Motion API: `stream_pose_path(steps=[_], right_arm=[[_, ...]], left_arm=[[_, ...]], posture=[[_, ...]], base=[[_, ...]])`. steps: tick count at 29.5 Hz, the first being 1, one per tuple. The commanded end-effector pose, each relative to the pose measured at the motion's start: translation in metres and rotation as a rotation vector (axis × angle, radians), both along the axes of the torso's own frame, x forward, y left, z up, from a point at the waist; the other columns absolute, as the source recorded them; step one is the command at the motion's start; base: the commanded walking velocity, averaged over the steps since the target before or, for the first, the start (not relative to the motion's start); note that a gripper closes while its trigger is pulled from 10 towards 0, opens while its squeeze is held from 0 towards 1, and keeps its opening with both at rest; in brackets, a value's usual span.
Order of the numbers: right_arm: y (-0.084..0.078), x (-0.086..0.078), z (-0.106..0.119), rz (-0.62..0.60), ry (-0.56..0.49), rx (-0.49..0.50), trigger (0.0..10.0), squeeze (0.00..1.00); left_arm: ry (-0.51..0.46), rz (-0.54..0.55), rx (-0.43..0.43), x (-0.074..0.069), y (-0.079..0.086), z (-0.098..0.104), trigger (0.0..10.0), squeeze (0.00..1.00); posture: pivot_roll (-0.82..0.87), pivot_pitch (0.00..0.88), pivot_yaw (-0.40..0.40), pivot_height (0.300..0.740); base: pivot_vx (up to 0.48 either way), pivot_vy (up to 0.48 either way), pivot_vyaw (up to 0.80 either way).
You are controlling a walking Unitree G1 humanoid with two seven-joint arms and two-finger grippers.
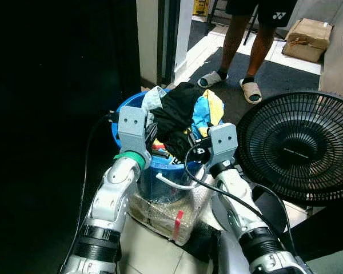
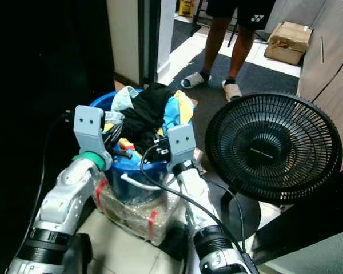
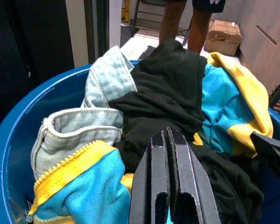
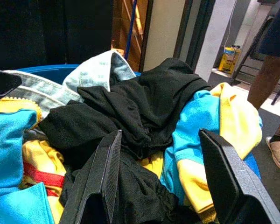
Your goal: Clothes washing
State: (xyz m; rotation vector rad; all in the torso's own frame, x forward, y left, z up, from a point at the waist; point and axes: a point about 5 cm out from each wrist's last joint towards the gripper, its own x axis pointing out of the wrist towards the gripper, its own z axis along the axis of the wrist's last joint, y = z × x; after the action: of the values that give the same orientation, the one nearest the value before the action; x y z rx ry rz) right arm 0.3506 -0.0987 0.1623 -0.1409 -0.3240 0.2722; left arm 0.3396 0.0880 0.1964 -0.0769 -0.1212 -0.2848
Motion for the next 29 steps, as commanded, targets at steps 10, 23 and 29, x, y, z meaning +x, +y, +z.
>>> stream_pose_path(steps=[10,23,29], right_arm=[[-0.003,-0.003,-0.015,-0.004,0.064,-0.012,10.0,0.00],[-0.003,-0.003,-0.015,-0.003,0.064,-0.012,10.0,0.00],[0.021,0.032,0.077,0.022,-0.142,0.040,10.0,0.00]], left_arm=[[0.024,-0.007,-0.004,-0.002,-0.002,-0.004,10.0,0.00],[0.027,-0.007,-0.004,-0.003,-0.002,-0.004,10.0,0.00],[-0.075,0.094,0.110,0.007,0.022,0.024,10.0,0.00]], posture=[[0.13,0.083,0.009,0.480],[0.13,0.083,0.009,0.480],[0.17,0.113,-0.029,0.480]], base=[[0.000,0.000,0.00],[0.000,0.000,0.00],[0.000,0.000,0.00]])
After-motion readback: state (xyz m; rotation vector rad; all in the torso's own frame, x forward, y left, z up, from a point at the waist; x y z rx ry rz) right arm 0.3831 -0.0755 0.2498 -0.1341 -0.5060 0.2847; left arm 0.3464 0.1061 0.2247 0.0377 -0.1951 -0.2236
